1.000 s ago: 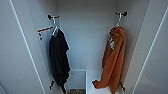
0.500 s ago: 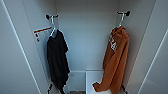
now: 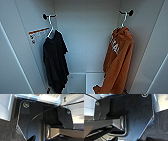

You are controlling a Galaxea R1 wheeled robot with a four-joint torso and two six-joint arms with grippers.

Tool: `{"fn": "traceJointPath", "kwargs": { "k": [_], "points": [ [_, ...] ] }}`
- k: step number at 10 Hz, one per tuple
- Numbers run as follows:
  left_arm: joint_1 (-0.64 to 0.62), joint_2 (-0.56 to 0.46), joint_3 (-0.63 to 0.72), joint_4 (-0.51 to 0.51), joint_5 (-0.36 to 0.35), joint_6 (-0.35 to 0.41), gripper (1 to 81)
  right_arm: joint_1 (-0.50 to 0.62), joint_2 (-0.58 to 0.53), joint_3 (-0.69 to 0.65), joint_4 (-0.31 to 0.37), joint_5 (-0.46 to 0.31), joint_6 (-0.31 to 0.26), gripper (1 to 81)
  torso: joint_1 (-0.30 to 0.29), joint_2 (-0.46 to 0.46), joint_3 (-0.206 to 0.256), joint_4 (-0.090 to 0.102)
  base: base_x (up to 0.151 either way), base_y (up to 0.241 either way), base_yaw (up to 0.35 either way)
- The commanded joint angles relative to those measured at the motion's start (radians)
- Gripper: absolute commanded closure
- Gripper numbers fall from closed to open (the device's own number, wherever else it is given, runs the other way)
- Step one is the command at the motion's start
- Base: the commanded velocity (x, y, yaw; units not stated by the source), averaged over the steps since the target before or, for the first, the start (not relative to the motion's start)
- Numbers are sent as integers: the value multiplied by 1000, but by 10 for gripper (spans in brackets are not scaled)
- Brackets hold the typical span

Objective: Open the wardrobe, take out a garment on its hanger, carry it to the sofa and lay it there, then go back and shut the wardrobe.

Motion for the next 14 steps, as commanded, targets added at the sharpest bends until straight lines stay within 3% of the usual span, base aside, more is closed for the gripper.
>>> {"fn": "traceJointPath", "kwargs": {
  "k": [1, 7, 12, 13, 14],
  "points": [
    [-32, -3, 3, 11, 46, 2, 10, 35, 1, 1, -4, -52, 1, 10, 1, 0, 0, 0, 88, 0, 0],
    [-32, -2, 3, 10, 46, 2, 10, 32, 2, 1, -8, -54, -5, 10, 1, 0, 0, 0, 84, 0, 0],
    [-32, 0, 3, 9, 44, 0, 10, 25, 4, 1, -13, -52, -36, 10, 1, 0, 0, 0, 0, 0, 0],
    [-34, -2, 3, 9, 43, 0, 10, 23, 5, 1, -13, -49, -36, 10, 1, 0, 0, -71, 0, 0, 0],
    [-37, -2, 8, 9, 42, 0, 10, 23, 5, 1, -13, -48, -36, 10, 1, 0, 0, -92, 0, 0, 0]
  ]
}}
